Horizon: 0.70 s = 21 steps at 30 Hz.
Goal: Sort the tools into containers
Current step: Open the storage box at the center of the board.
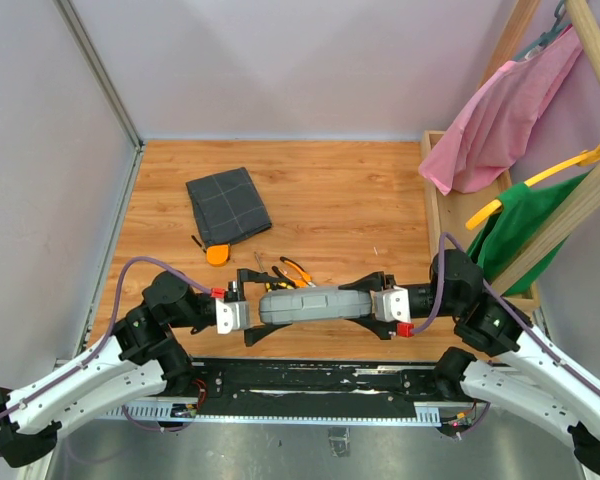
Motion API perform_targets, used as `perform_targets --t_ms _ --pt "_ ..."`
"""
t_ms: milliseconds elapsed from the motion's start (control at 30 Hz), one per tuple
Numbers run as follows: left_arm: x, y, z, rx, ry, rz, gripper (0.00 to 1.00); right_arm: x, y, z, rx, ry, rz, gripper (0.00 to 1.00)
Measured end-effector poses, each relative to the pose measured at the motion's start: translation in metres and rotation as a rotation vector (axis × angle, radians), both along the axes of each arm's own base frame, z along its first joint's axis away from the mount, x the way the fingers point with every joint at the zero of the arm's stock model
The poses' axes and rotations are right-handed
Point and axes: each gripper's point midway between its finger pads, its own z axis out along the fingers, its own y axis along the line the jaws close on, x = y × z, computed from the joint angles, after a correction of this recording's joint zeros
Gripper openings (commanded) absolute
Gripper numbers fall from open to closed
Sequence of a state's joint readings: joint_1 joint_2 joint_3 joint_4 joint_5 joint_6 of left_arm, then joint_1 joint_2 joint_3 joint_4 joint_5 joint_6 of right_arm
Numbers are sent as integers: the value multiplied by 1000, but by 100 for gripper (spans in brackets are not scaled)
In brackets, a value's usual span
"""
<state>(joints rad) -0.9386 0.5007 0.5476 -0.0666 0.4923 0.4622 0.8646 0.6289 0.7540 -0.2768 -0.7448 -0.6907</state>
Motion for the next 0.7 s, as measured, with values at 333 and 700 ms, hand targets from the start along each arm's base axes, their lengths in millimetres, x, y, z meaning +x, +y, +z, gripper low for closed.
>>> perform_targets --t_ms 333,700 --pt "-2 -7 3 -15 14 -29 73 0 7 7 53 41 2 1" --pt "0 -7 2 -11 5 -23 35 1 11 11 87 75 -2 3"
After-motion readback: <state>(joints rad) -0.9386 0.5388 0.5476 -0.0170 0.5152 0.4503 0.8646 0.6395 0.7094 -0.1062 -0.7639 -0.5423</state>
